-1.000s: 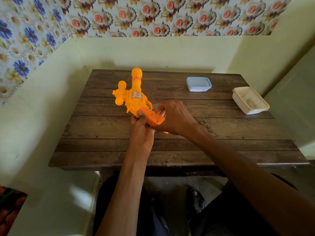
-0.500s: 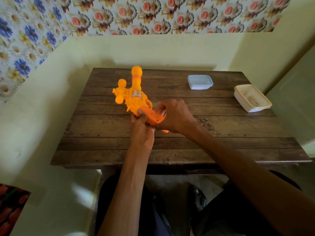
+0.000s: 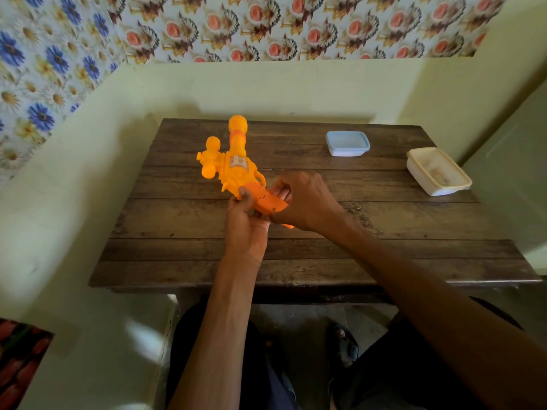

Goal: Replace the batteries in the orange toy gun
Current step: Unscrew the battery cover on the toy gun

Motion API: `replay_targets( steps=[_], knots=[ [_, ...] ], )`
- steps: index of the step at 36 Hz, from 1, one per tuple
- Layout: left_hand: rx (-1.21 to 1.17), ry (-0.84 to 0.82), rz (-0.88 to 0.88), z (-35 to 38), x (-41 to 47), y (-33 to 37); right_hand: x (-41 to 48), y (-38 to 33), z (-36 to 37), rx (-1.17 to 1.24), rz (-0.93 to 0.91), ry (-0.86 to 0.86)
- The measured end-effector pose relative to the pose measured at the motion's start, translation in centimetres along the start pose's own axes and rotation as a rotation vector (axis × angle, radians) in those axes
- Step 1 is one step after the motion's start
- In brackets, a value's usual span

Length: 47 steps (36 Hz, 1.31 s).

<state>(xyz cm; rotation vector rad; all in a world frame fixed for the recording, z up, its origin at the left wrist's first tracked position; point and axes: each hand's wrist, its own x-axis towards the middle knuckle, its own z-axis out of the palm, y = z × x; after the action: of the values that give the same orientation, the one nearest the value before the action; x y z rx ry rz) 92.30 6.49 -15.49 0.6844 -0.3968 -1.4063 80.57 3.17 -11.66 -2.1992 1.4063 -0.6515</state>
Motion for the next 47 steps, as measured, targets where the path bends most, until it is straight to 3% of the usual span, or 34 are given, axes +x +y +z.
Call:
replay_targets(
  steps=[10, 18, 21, 25, 30, 41, 44, 47],
  knots=[
    [-0.031, 0.027, -0.053, 0.1, -0.6, 0.7, 0.2, -0.9, -1.6, -0.029, 0.075, -0.134],
    [-0.135, 0.123, -0.132, -0.5, 0.3, 0.2, -2.2, -1.0, -5.9, 0.548, 0.247, -0.126],
    [-0.107, 0.144, -0.127, -0.5, 0.4, 0.0, -3.3, 1.3, -7.2, 0.43, 0.343, 0.004],
    [0.014, 0.179, -0.067, -0.4, 0.5, -0.8, -4.5, 7.5, -8.3, 0.177, 0.604, 0.221],
    [0.043, 0.222, -0.04, -0.1, 0.8, -1.6, -6.3, 12.7, -8.1, 0.194, 0.81, 0.237],
    [0.059, 0.281, -0.076, -0.3, 1.1, -1.9, -7.3, 13.5, -6.4, 0.02, 0.712, 0.165],
    [0.086, 0.283, -0.066, -0.3, 1.1, -1.9, -6.8, 12.5, -6.2, -0.146, 0.6, 0.24],
    [0.113, 0.282, -0.046, -0.2, 1.0, -1.8, -5.4, 10.9, -5.7, -0.122, 0.506, 0.289]
  ],
)
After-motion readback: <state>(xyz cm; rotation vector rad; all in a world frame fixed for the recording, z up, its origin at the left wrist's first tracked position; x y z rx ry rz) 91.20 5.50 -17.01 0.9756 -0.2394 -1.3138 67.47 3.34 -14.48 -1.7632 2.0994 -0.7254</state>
